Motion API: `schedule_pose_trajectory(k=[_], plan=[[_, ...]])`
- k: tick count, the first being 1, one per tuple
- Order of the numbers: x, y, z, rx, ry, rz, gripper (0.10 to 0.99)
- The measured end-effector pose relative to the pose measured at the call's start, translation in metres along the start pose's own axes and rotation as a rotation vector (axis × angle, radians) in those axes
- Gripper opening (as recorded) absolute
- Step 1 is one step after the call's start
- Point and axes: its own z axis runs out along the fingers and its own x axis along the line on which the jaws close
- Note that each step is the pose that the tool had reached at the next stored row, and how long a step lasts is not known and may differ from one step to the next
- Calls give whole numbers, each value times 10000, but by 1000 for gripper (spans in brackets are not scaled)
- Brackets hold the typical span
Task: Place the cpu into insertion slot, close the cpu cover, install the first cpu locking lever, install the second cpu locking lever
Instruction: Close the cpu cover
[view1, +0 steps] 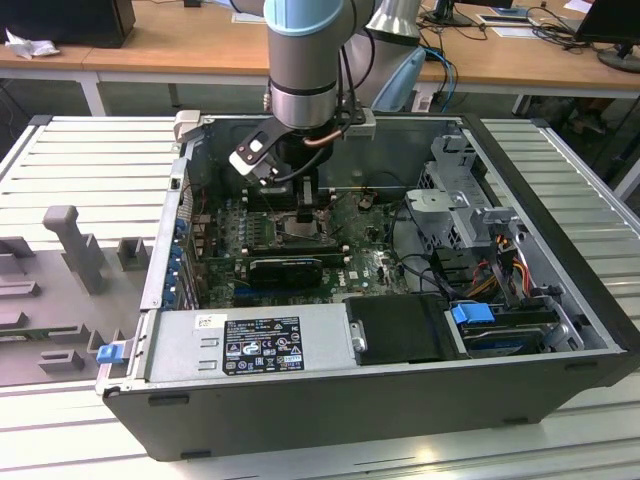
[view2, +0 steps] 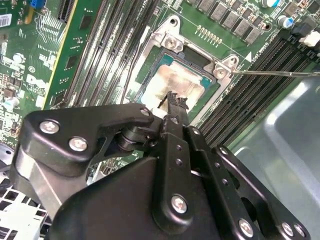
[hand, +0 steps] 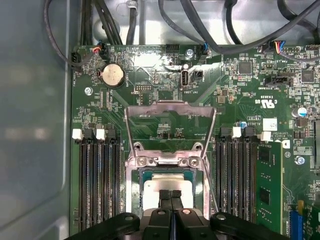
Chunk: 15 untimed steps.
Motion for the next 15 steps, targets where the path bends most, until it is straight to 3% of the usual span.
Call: schedule_pose_trajectory(k=[6,10,15], plan=[[1,2,-34,-11,-1,-3,106],[3,6,-129,-14,0,-2,106],[4,9,-180,-14,0,-2,106]])
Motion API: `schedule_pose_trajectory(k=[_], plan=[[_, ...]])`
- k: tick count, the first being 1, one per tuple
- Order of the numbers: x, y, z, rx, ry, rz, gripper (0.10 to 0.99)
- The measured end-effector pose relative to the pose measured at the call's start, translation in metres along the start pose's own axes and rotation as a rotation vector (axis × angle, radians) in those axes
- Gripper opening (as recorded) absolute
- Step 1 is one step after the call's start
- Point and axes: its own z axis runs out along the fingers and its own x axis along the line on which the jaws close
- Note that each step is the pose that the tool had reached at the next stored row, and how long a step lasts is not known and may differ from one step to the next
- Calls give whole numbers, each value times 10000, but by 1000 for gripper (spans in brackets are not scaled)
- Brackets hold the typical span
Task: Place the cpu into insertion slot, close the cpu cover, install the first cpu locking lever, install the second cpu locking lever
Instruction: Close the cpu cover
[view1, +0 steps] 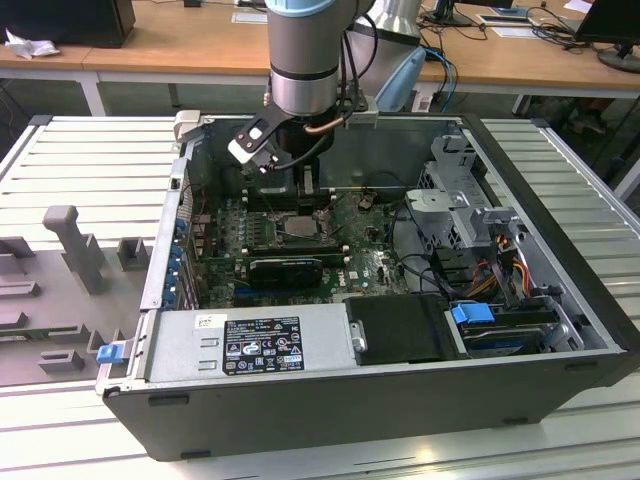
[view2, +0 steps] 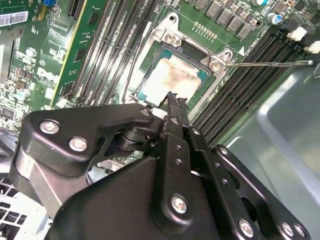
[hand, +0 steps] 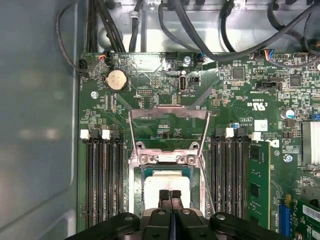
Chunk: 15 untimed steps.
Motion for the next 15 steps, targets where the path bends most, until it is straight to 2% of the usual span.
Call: schedule_pose_trajectory(k=[9,15], plan=[[3,7,-126,-2,0,-1,106],[-12,28,-128,11,26,1,106]])
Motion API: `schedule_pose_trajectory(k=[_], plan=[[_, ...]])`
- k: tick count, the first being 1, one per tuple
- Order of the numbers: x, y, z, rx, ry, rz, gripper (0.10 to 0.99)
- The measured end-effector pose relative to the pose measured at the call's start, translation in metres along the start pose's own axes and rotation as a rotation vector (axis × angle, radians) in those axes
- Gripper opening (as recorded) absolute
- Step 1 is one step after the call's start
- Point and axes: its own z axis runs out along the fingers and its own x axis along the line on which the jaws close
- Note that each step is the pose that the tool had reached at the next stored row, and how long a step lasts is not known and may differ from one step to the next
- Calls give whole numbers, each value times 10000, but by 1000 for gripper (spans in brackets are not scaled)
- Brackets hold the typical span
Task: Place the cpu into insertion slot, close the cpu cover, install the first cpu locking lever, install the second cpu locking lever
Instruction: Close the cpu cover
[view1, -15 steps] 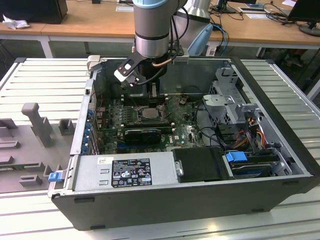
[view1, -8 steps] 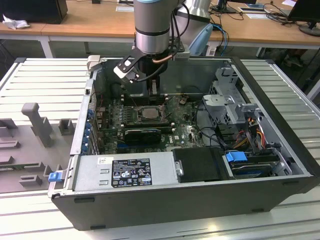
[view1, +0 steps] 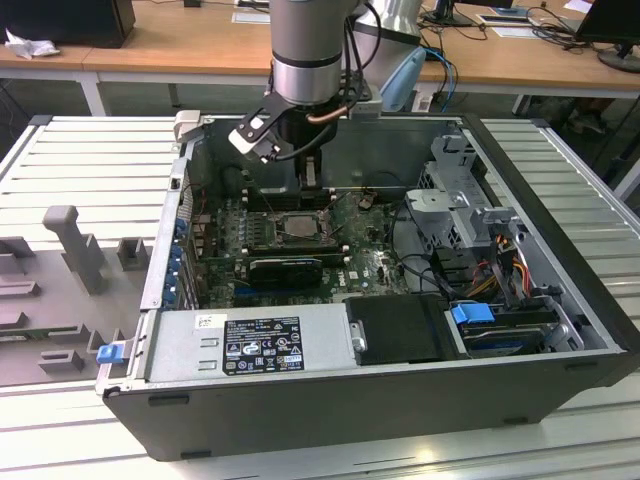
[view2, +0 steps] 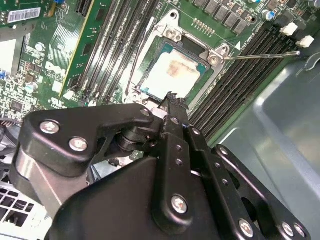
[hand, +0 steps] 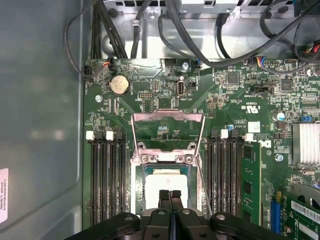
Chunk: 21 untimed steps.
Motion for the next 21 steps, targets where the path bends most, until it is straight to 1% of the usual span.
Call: schedule_pose_trajectory(k=[2,7,17,19,21], plan=[[-5,18,2,15,-1,2,106],[-9,36,3,19,20,3,106],[-17,44,-7,20,56,5,106],[-17,45,-24,20,58,4,106],[-15,49,-97,19,58,5,106]])
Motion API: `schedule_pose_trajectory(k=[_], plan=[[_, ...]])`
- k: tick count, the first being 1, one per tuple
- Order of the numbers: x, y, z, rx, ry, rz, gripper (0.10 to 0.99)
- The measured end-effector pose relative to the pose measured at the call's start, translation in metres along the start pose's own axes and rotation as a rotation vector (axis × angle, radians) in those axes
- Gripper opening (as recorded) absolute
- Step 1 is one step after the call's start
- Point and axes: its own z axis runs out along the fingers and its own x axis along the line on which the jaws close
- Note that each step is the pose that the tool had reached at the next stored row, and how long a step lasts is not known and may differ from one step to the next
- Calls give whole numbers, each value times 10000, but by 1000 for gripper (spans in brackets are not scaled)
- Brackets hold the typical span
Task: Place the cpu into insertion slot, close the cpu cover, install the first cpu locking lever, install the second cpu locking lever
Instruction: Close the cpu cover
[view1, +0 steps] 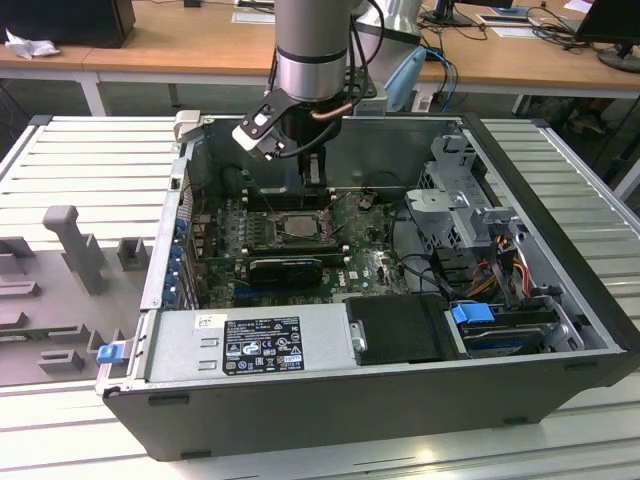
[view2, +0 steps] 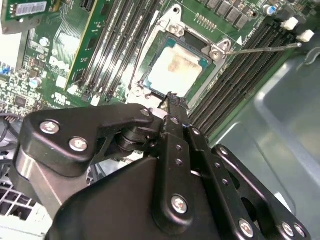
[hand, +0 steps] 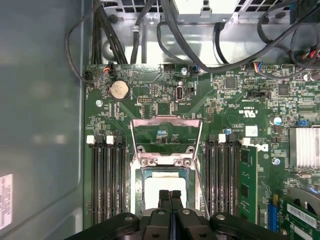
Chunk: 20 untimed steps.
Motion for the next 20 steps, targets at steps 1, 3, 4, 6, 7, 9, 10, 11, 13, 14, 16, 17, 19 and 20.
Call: schedule_pose_trajectory(k=[1,3,4,6,7,9,10,11,13,14,16,17,19,20], plan=[[1,2,-30,0,0,0,106],[3,6,-115,0,0,0,106],[4,9,-158,1,0,-2,106],[5,33,-158,18,4,-1,106],[3,85,-157,69,6,2,106],[0,219,-148,145,10,6,106],[-1,273,-143,165,8,5,106],[-2,332,-135,176,9,5,106],[-6,395,-108,176,9,5,106],[-6,407,-100,175,9,6,106],[-6,437,-81,176,9,4,106],[-7,454,-65,176,6,4,106],[-7,497,-45,176,6,-9,106],[-7,522,-37,177,7,-28,106]])
